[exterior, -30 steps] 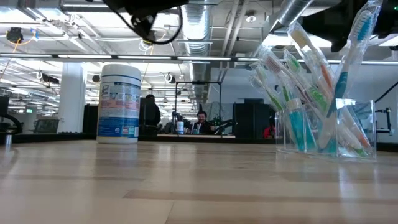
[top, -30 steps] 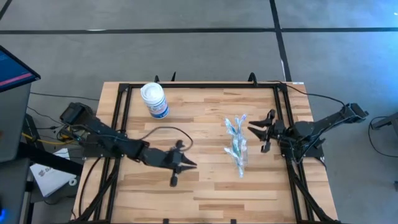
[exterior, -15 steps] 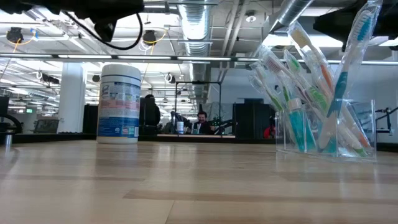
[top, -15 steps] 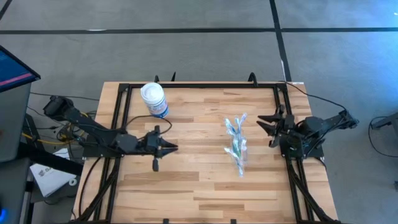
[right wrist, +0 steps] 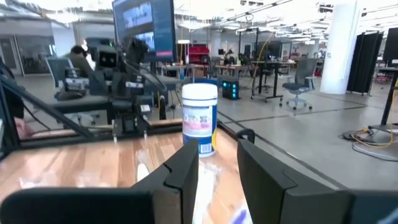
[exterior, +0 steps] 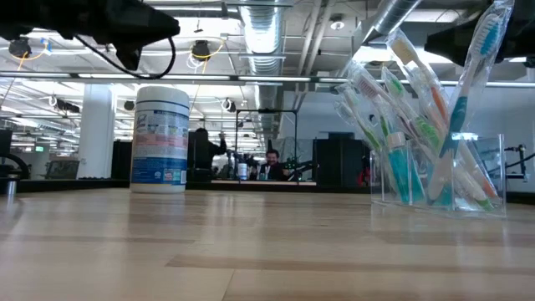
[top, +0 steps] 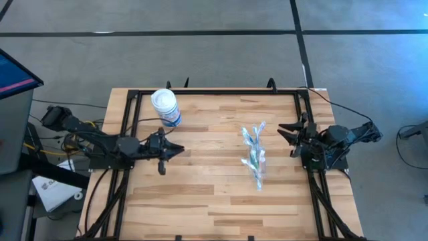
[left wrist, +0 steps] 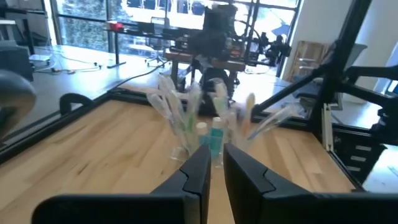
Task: Pick & Place toothbrushing station
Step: Return to Home Position
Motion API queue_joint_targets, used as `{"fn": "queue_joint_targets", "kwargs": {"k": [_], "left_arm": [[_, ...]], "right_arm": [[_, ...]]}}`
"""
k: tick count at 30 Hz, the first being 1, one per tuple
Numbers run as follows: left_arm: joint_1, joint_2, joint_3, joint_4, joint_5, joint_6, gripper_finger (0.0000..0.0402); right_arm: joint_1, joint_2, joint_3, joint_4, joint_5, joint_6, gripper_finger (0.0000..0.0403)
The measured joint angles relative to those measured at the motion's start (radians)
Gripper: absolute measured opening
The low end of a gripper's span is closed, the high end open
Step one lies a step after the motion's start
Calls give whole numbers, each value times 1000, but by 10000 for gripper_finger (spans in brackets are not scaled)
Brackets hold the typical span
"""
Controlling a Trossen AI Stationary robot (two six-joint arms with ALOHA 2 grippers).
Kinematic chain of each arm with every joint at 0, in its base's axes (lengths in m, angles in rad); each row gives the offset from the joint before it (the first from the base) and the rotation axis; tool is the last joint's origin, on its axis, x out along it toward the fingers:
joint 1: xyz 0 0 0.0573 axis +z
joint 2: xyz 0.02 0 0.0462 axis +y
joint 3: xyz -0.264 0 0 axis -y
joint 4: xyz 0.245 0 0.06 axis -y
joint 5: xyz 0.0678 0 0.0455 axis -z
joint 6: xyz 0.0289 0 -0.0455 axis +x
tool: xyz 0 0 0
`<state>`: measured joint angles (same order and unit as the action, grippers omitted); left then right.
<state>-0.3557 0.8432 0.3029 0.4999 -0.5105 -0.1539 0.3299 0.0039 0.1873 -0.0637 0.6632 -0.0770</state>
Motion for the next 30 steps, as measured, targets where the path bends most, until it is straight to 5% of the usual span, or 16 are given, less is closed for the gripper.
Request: {"fn": "queue_joint_targets", "kwargs": {"k": [6,30], "left_arm": [[68,-103,-55,-1,73,-3,39],[113,-442,-191,-110,74,64,39]], "right_arm": [[0,-1,-2,-6,0,9,102],[0,-1,-13,-52,41,70,102]]}}
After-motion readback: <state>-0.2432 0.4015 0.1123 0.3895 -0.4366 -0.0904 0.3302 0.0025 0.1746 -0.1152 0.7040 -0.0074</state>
